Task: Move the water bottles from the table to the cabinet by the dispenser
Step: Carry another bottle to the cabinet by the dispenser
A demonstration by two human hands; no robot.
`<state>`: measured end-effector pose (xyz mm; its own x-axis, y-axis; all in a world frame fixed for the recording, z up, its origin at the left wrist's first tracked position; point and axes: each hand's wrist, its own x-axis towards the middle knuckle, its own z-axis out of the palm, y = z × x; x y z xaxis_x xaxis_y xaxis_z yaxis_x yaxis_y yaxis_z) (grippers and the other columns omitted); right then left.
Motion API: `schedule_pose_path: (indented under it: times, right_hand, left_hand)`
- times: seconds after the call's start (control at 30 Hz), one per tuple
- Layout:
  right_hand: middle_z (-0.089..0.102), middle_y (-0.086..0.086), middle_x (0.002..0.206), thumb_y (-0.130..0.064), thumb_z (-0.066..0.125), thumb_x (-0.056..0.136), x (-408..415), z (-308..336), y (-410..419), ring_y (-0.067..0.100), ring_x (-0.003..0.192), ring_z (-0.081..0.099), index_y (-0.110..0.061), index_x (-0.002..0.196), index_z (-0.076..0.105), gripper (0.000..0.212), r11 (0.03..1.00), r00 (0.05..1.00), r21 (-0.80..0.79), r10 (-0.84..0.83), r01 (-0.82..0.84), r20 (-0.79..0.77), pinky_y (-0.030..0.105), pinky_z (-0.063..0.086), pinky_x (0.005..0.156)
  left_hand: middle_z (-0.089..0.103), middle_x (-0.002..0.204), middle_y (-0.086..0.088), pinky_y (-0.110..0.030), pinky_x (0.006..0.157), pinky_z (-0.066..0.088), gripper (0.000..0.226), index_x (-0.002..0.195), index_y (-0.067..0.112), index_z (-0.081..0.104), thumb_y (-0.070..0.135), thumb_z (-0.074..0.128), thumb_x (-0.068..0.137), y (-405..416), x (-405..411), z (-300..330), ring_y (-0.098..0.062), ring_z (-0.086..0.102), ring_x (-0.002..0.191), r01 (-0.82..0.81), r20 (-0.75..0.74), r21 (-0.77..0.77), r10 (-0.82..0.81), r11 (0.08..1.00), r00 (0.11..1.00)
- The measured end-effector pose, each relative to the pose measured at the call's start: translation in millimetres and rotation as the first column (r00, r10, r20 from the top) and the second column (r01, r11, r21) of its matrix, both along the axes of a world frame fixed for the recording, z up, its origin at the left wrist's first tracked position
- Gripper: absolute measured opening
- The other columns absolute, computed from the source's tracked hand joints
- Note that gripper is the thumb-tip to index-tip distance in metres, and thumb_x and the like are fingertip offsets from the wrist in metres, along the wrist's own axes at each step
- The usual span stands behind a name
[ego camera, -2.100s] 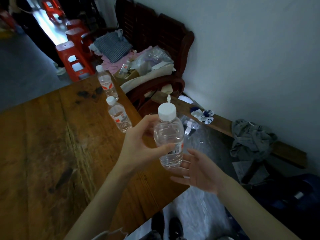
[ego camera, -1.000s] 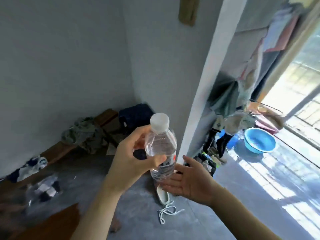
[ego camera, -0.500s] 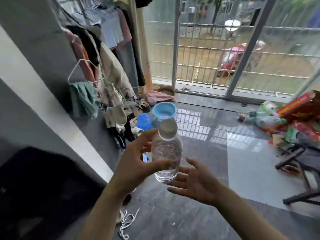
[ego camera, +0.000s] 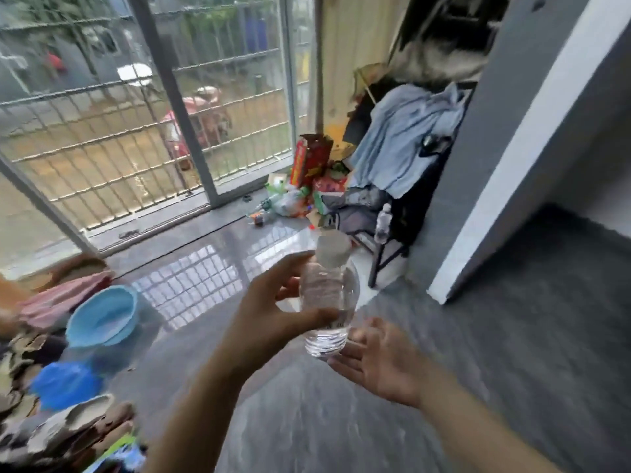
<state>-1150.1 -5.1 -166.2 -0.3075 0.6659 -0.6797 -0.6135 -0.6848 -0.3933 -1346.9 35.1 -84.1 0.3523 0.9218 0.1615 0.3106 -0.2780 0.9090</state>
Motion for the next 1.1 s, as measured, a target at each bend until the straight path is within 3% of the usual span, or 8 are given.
schedule_pose_path:
  times: [0.13, 0.27, 0.4, 0.53, 0.63, 0.83, 1.0, 1.1]
  right_hand:
    - [0.068, 0.027, 0.106, -0.036, 0.04, 0.099, 29, 2, -27, 0.036, 0.088, 0.068, 0.008, 0.114, 0.066, 0.054, 0.967, 0.966, -0.025, -0.254, 0.255, 0.044, 0.043, 0.058, 0.083]
    - [0.07, 0.022, 0.098, -0.039, 0.037, 0.1, 50, 0, -57, 0.03, 0.077, 0.07, 0.003, 0.118, 0.063, 0.052, 0.888, 0.887, -0.053, -0.449, 0.456, 0.103, 0.037, 0.06, 0.073]
    - [0.069, 0.023, 0.104, -0.041, 0.038, 0.099, 79, -2, -88, 0.032, 0.084, 0.068, 0.002, 0.123, 0.062, 0.054, 0.801, 0.803, -0.075, -0.585, 0.594, 0.112, 0.038, 0.058, 0.078]
    - [0.069, 0.028, 0.106, -0.042, 0.032, 0.103, 107, -1, -115, 0.036, 0.087, 0.068, 0.007, 0.116, 0.062, 0.059, 0.724, 0.727, -0.065, -0.68, 0.686, 0.097, 0.044, 0.053, 0.085]
    - [0.063, 0.031, 0.12, -0.043, 0.03, 0.104, 131, 0, -130, 0.037, 0.096, 0.064, 0.009, 0.126, 0.057, 0.063, 0.676, 0.678, -0.05, -0.732, 0.735, 0.069, 0.043, 0.05, 0.091]
    - [0.053, 0.03, 0.139, -0.045, 0.032, 0.103, 204, 5, -157, 0.039, 0.103, 0.061, 0.006, 0.141, 0.047, 0.065, 0.594, 0.594, -0.018, -0.804, 0.804, -0.003, 0.042, 0.061, 0.073]
    - [0.054, 0.031, 0.138, -0.045, 0.03, 0.104, 270, 11, -175, 0.041, 0.114, 0.057, 0.006, 0.141, 0.047, 0.065, 0.556, 0.557, 0.038, -0.829, 0.831, -0.044, 0.042, 0.063, 0.071]
    - [0.055, 0.03, 0.138, -0.047, 0.03, 0.104, 307, 13, -184, 0.04, 0.122, 0.057, 0.006, 0.142, 0.045, 0.068, 0.525, 0.529, 0.066, -0.845, 0.848, -0.071, 0.044, 0.06, 0.082]
  left_hand:
    - [0.073, 0.118, 0.011, -0.041, 0.095, 0.055, 0.067, 0.128, 0.03, 0.065, 0.028, 0.091, 0.067, 19, 46, 1, -0.013, 0.07, 0.106, 0.278, 0.007, 0.012, -0.278, 0.96, 0.96]
    - [0.074, 0.116, 0.008, -0.037, 0.095, 0.056, 0.06, 0.125, 0.028, 0.067, 0.025, 0.092, 0.07, 19, 93, 2, -0.015, 0.07, 0.105, 0.477, 0.035, 0.02, -0.477, 0.879, 0.878]
    - [0.074, 0.113, 0.003, -0.04, 0.097, 0.056, 0.056, 0.123, 0.023, 0.068, 0.014, 0.091, 0.073, 12, 136, -1, -0.017, 0.071, 0.104, 0.617, 0.045, -0.012, -0.616, 0.787, 0.787]
    - [0.075, 0.11, 0.01, -0.034, 0.097, 0.054, 0.059, 0.123, 0.029, 0.067, 0.02, 0.092, 0.07, 2, 182, 0, -0.011, 0.071, 0.105, 0.707, 0.01, -0.026, -0.707, 0.707, 0.707]
    - [0.075, 0.111, 0.008, -0.037, 0.101, 0.053, 0.06, 0.123, 0.03, 0.067, 0.025, 0.093, 0.069, -5, 219, 3, -0.011, 0.071, 0.106, 0.753, 0.024, -0.029, -0.753, 0.657, 0.658]
    - [0.077, 0.107, 0.006, -0.042, 0.1, 0.054, 0.058, 0.119, 0.03, 0.069, 0.026, 0.093, 0.066, -20, 305, 14, -0.014, 0.073, 0.103, 0.805, 0.05, -0.037, -0.803, 0.592, 0.593]
    - [0.077, 0.107, 0.006, -0.035, 0.095, 0.054, 0.058, 0.121, 0.031, 0.069, 0.027, 0.09, 0.067, -31, 377, 26, -0.012, 0.073, 0.103, 0.828, 0.069, -0.022, -0.826, 0.56, 0.56]
    - [0.078, 0.107, 0.004, -0.035, 0.094, 0.054, 0.057, 0.122, 0.028, 0.069, 0.025, 0.088, 0.068, -33, 416, 30, -0.015, 0.073, 0.103, 0.828, 0.108, -0.016, -0.822, 0.561, 0.559]
